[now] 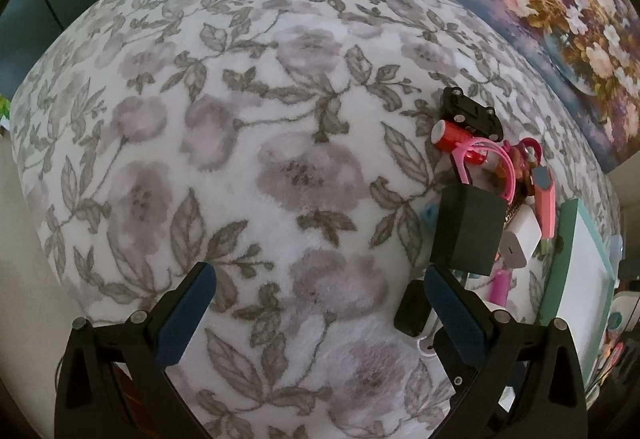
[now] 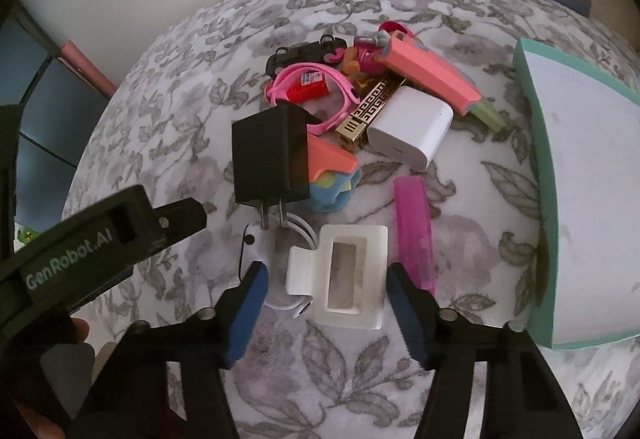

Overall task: Organize rigid objects
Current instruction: 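Grasp the white hair claw clip with the right tool while the left tool approaches the white smartwatch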

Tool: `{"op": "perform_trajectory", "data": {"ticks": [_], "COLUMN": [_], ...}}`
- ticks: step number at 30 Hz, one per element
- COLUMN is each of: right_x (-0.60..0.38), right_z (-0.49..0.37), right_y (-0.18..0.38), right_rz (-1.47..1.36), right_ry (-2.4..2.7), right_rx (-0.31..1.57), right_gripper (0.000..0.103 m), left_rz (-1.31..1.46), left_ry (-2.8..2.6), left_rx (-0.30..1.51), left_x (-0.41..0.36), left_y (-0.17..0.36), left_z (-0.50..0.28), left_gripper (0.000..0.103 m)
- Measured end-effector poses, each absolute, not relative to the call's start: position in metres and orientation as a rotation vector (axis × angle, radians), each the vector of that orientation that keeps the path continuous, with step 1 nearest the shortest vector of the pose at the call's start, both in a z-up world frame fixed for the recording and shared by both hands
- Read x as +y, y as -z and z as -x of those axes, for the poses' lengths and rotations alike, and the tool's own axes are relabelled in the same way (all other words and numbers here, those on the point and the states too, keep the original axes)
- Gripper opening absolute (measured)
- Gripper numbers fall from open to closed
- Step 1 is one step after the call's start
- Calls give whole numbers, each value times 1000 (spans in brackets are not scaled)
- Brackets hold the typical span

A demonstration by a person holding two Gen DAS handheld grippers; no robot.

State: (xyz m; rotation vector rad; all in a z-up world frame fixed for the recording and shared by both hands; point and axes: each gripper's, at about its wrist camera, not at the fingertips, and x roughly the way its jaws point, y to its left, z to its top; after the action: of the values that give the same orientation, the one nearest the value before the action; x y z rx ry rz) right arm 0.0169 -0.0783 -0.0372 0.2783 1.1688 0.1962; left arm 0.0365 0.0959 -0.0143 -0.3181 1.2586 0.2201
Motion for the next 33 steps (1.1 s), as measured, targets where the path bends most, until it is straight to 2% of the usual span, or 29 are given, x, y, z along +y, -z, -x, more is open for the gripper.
{"op": "perform_trajectory", "data": {"ticks": [6, 33], "right_x": [-79, -127], "right_z": [-20, -8], "right_y": [43, 29], "right_rz": [-278, -431], "right_ry": [-183, -123], "right_rx": [1180, 1125], "right_gripper": [50, 49], "left_rz": [359, 270], "left_ry": [-212, -140], "left_rx": [1253, 1251], "left_x": [97, 75], "left_y": [15, 18], "left_z": [-36, -40], "left_gripper": [103, 103]}}
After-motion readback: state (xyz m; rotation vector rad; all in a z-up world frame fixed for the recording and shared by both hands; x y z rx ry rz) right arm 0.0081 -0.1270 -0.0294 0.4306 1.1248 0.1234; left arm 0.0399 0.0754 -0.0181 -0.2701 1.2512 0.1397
